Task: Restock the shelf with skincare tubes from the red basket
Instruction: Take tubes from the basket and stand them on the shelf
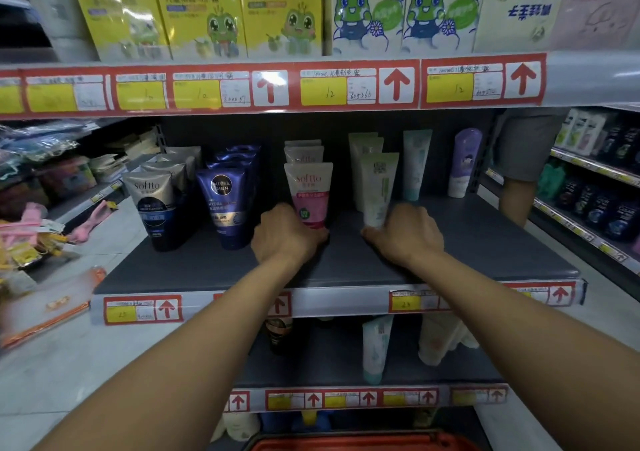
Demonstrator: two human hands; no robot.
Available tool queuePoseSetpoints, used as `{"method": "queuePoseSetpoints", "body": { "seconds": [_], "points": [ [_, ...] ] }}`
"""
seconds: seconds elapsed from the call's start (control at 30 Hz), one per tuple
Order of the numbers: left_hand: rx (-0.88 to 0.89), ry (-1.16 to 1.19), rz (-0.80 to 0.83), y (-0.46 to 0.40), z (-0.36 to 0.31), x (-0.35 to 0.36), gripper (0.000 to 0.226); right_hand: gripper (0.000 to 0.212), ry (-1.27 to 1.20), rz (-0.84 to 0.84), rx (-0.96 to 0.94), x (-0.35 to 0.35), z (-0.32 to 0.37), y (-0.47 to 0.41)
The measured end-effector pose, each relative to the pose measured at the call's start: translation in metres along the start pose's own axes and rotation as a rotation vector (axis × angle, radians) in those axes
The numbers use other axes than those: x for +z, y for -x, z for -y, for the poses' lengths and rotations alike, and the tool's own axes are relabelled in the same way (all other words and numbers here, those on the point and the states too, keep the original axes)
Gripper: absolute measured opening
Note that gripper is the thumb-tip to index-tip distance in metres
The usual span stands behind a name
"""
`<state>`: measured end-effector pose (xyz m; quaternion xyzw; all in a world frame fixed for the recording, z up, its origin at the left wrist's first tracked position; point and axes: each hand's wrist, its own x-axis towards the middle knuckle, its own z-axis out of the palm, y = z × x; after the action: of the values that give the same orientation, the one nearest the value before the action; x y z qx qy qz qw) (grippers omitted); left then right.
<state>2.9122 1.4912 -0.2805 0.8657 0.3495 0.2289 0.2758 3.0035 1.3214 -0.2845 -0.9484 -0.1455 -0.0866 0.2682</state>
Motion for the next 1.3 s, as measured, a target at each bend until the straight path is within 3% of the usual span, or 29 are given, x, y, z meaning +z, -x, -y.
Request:
{"method": "queuePoseSetpoints", "body": {
  "seconds": [0.7, 0.97, 1.1, 1.3],
  "points": [
    [-0.066, 0.126, -0.004, -0.042, 0.003, 0.025, 0.072, 0.058, -0.01, -0.043, 0.014, 0.027, 0.004, -0.039],
    [-0.055, 0.17, 0.001, -0.042, 0.006, 0.025, 0.077, 0.052, -0.02, -0.013, -0.037, 0.027, 0.001, -0.037],
    [-0.049, 0.172, -0.006, -0.043, 0.007, 0.026, 0.074, 0.039, -0.039, -0.028, -0.022, 0.028, 0.001, -0.037],
    [-0.062, 0.164, -0.02, -0.046, 0.008, 0.029, 0.074, 0.039, -0.013, -0.046, -0.044, 0.03, 0.0, -0.038]
  ]
}}
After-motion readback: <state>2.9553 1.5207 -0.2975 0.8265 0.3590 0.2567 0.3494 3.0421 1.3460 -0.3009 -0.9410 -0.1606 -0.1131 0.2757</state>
